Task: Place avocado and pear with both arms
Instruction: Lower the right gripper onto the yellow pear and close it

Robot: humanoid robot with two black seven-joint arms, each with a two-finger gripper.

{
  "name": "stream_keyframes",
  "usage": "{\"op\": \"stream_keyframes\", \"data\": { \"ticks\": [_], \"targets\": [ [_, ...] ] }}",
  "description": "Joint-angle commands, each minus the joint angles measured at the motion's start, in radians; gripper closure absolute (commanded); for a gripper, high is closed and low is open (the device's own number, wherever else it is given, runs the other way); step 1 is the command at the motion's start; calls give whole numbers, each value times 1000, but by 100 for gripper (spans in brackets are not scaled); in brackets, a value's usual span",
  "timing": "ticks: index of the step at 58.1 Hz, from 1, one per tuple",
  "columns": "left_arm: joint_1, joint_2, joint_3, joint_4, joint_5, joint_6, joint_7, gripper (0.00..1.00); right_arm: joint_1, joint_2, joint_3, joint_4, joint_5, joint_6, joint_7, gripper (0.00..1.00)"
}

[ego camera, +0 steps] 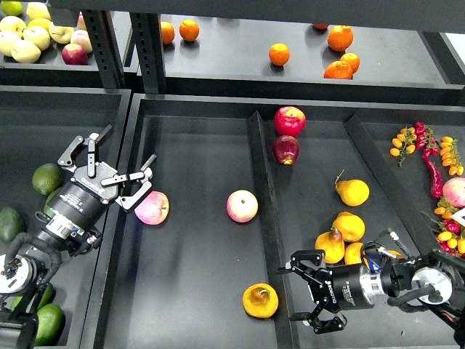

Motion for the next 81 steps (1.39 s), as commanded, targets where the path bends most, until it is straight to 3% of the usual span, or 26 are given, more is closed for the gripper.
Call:
{"op": "stream_keyframes", "data": {
  "ticks": [1,21,56,81],
  "targets": [
    [6,0,0,-2,0,0,0,1,-2,39,-5,-40,-19,0,0,2],
    [27,0,0,-16,0,0,0,1,2,177,5,-179,-59,0,0,3],
    [27,0,3,-16,-1,0,0,1,29,253,15,-287,-59,0,0,14],
    [27,0,8,-17,0,0,0,1,25,292,15,-335,-55,0,0,35]
  ]
}}
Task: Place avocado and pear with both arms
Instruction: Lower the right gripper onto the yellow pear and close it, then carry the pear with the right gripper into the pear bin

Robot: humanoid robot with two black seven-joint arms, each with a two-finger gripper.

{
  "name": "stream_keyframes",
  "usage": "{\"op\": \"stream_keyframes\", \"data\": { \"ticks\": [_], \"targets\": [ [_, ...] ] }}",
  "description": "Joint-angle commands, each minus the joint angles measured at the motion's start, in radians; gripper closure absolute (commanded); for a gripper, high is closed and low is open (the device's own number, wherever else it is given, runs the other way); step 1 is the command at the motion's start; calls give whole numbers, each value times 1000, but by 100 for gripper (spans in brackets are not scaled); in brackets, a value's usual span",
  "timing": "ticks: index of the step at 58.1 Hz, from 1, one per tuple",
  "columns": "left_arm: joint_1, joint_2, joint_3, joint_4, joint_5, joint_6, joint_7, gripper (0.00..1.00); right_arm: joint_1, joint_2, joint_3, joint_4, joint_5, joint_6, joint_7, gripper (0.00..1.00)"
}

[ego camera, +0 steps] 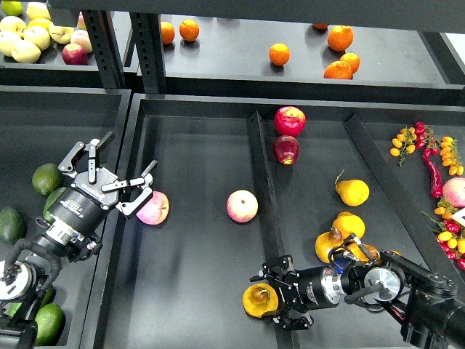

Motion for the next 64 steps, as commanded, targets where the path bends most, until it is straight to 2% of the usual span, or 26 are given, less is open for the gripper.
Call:
{"op": "stream_keyframes", "data": {
  "ticks": [1,27,32,36,44,64],
  "targets": [
    [0,0,0,-1,0,0,0,1,-2,9,-1,-12,0,0,0,36],
    [1,0,9,0,0,0,0,1,-13,27,1,-32,8,0,0,63],
    [1,0,14,0,0,0,0,1,-16,27,-1,-32,8,0,0,72],
    [1,0,14,0,0,0,0,1,-13,27,1,-30,13,0,0,83],
    [3,0,14,0,0,0,0,1,-13,27,1,-32,13,0,0,86],
    [17,0,20,-1,0,0,0,1,-9,26,59,10,30,0,0,88]
  ]
}}
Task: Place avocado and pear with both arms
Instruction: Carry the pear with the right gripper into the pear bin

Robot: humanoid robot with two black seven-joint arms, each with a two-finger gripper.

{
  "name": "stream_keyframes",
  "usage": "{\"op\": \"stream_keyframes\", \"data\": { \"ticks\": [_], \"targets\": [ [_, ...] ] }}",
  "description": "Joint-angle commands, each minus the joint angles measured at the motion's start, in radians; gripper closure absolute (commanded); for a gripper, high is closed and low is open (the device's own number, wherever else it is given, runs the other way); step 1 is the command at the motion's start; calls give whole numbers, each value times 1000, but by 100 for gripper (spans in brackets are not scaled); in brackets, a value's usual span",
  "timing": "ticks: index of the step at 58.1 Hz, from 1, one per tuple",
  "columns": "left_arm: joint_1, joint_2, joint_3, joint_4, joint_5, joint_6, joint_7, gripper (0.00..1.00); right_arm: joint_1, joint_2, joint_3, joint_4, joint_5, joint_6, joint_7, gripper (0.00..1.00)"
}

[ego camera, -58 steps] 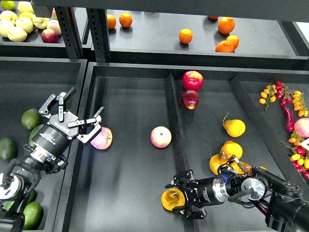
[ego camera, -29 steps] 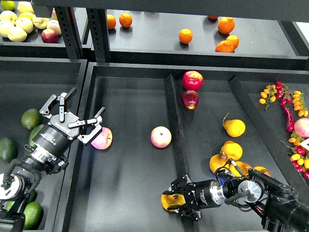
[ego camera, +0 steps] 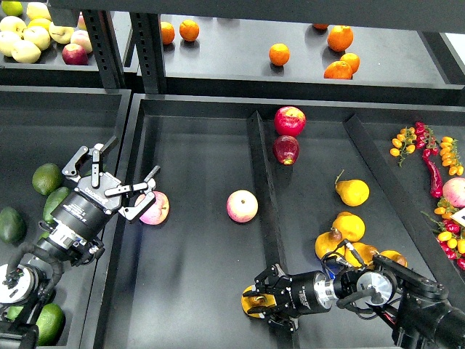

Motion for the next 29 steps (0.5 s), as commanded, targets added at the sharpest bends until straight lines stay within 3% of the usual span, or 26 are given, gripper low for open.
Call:
{"op": "stream_keyframes", "data": {
  "ticks": [1,18,29],
  "targets": [
    [2,0,1,-1,0,0,0,1,5,0,49,26,9,1,0,88],
    [6,0,2,-6,0,0,0,1,25,-26,216,114,11,-49,0,88],
    [12,0,4,-8,0,0,0,1,25,-146,273,148,9,-41,0,87]
  ]
}}
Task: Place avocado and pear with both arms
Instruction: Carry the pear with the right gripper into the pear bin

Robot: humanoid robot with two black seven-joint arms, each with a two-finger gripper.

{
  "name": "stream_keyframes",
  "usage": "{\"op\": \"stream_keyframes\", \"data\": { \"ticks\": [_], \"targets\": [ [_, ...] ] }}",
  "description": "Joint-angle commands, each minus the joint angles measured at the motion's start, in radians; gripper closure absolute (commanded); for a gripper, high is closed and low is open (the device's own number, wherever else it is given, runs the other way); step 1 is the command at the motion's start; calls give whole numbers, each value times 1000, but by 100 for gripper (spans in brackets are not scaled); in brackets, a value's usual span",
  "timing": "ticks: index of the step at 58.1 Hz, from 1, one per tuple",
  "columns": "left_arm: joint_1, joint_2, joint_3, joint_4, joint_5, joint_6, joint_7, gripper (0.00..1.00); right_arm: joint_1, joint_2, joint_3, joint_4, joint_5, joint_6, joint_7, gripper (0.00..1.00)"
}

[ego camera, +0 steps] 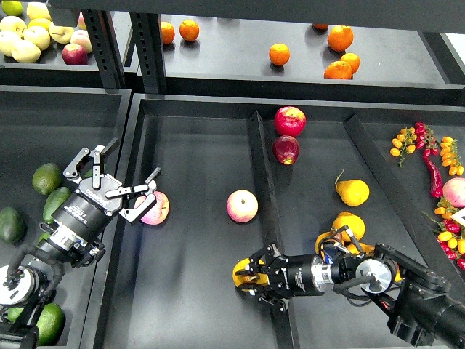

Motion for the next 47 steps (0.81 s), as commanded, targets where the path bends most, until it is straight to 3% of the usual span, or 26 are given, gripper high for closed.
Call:
{"op": "stream_keyframes", "data": {
  "ticks": [1,17,47],
  "targets": [
    [4,0,2,-1,0,0,0,1,0,-83,24,17,0,8,0,87],
    [5,0,9,-2,0,0,0,1,-93,-249,23,25,-3,49,0,86],
    [11,0,14,-2,0,0,0,1,-233,-269,15,28,-59,49,0,82]
  ]
}}
